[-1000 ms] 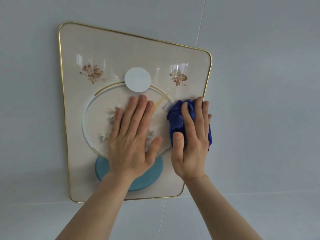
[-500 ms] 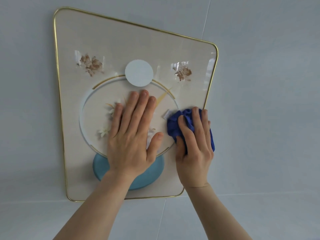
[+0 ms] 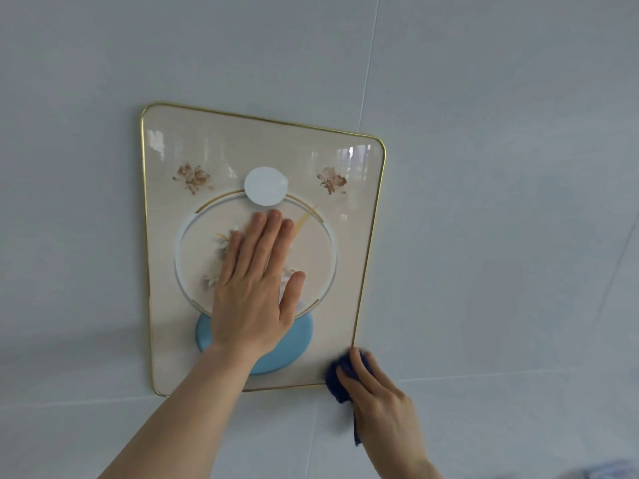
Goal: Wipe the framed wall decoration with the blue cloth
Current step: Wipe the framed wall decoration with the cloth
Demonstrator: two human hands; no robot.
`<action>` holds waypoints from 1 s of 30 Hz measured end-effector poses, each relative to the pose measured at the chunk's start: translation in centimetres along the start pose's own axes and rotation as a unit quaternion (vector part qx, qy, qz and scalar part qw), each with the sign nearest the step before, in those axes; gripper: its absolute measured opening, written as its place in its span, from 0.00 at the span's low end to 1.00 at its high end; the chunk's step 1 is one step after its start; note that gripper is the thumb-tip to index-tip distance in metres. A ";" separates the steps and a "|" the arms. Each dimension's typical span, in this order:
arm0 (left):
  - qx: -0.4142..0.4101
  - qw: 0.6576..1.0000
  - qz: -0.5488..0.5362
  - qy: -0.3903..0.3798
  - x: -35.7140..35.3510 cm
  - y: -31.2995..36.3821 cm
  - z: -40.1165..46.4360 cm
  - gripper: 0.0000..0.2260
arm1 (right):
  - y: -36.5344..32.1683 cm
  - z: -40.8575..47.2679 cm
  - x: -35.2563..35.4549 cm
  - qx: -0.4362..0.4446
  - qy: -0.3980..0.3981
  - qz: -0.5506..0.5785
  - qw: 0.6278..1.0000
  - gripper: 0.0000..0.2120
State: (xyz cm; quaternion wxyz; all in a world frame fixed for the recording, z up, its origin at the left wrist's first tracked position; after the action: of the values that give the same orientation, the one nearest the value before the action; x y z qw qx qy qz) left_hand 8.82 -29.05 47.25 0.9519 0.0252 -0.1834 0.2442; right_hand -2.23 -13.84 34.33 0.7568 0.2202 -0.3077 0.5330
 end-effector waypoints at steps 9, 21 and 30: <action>0.003 0.999 0.008 -0.031 0.4 0.1 0.0 0.29 | 5.2 5.9 10.2 -0.278 0.174 0.360 0.874 0.13; -0.022 0.999 0.031 -0.005 -1.0 -0.9 -0.2 0.28 | -3.1 20.2 14.3 -0.016 0.318 0.133 0.939 0.19; -0.025 0.997 0.046 0.053 -2.0 -1.0 -0.3 0.29 | -3.9 21.0 12.0 -0.003 0.413 0.083 0.907 0.23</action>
State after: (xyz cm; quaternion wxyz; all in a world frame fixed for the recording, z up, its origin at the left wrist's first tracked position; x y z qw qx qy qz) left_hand 7.82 -30.78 46.27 0.9484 -0.0200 -0.1393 0.2840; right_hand -0.52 -21.00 57.71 0.7697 -0.0487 0.0136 0.6364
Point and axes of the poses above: each hand's wrist, its own z-axis towards the middle knuckle, its own x-axis out of the back of the hand, y = z × x, the point moved 9 cm from there along z, towards the middle knuckle, and after that the axes turned 2 degrees about -y, right-handed, at the moved point
